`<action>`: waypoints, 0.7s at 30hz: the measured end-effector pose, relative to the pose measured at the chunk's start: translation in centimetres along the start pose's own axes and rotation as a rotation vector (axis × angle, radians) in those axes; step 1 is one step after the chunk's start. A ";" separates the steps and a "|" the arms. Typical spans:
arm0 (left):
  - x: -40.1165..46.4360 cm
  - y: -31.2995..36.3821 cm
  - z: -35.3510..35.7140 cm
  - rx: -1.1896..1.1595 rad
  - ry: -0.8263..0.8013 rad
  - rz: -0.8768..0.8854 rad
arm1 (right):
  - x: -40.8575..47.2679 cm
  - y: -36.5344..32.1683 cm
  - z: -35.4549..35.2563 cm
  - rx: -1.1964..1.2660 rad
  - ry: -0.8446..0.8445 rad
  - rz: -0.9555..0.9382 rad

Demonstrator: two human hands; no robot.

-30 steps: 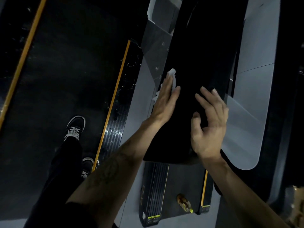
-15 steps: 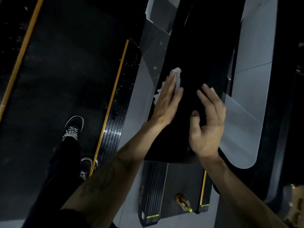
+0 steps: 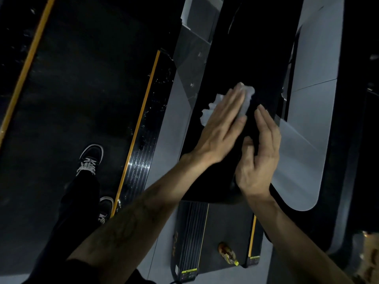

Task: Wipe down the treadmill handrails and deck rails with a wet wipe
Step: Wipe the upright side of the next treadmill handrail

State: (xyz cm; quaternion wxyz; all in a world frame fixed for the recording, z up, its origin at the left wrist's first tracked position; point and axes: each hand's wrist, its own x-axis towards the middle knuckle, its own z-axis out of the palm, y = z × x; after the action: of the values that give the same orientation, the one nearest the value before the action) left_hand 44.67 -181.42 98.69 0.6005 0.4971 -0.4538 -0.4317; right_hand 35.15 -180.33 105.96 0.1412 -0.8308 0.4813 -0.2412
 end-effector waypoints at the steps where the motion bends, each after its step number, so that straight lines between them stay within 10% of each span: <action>1: 0.8 -0.3 -0.5 -0.011 0.015 -0.050 | 0.0 0.0 0.0 -0.001 -0.001 -0.005; 6: -0.6 -1.9 -1.0 -0.064 0.069 -0.192 | 0.0 0.0 -0.2 0.010 -0.012 -0.002; 14: -2.0 0.5 0.9 -0.023 -0.006 0.145 | -0.1 0.2 -0.2 0.028 -0.016 0.007; 21: 3.5 -0.7 -1.2 -0.034 0.048 -0.087 | 0.0 -0.2 -0.3 0.026 -0.006 0.020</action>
State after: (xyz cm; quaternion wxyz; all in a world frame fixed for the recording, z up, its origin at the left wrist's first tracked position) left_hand 46.52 -184.67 98.33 0.6003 0.5162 -0.4098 -0.4530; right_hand 35.12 -180.25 106.25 0.1557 -0.8247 0.4861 -0.2434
